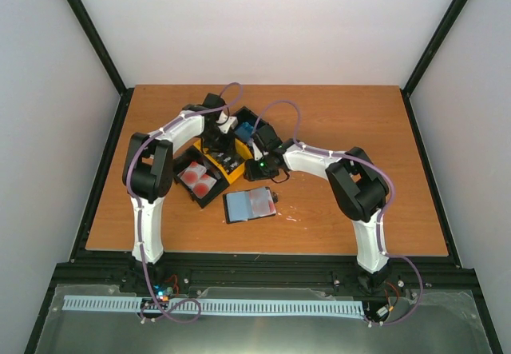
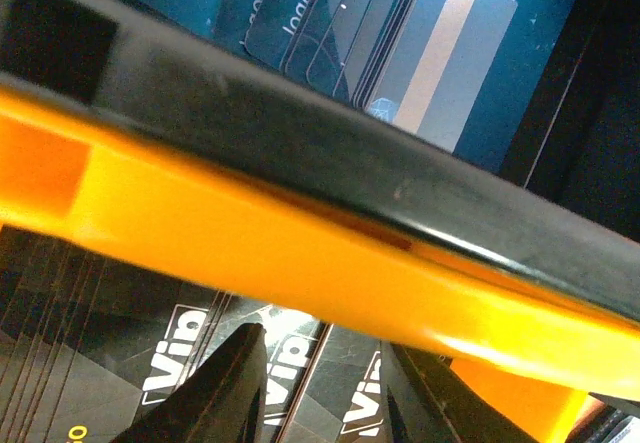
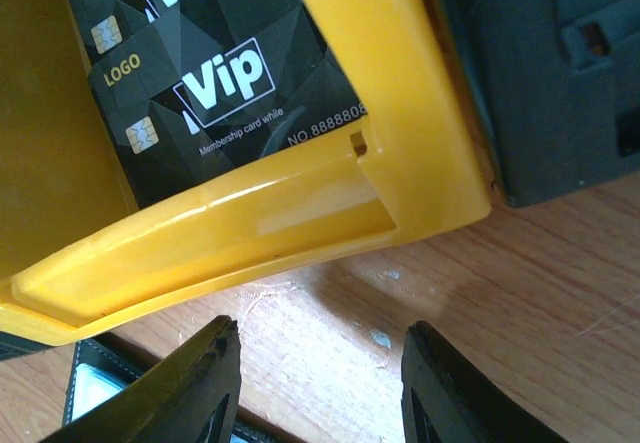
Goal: Put the credit cards into the card holder
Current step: Pick up the credit card from the storage box.
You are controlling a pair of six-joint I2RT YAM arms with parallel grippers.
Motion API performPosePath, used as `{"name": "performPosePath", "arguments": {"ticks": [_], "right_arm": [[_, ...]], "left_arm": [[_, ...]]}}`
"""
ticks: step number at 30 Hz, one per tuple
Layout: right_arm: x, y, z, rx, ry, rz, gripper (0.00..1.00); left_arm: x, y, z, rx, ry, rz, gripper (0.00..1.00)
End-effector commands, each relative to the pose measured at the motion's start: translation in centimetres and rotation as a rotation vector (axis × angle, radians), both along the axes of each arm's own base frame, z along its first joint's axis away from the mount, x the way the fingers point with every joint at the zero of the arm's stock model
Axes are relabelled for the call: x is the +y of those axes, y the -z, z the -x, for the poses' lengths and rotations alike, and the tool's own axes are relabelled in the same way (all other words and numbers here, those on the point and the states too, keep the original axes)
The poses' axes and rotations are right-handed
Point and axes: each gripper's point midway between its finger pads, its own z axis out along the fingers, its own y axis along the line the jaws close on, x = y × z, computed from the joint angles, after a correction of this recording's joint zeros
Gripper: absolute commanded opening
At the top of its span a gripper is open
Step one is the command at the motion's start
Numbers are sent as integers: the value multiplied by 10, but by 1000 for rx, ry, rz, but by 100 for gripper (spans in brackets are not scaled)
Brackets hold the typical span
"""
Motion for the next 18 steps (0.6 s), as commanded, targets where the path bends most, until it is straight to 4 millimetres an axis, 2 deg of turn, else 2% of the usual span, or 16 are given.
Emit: {"name": "performPosePath", "arguments": {"ticks": [1, 11, 14, 18], "right_arm": [[8, 1, -3, -8, -24, -6, 45], [10, 3, -6, -5, -23, 2, 45], [10, 5, -6, -3, -21, 7, 45], [10, 6, -6, 1, -17, 9, 45]], "left_arm": [[-1, 7, 2, 33, 2, 8, 34], [0, 25, 17, 55, 34, -66, 40], [-6, 27, 21, 73, 52, -40, 42], [-19, 24, 29, 90, 87, 9, 37]]}}
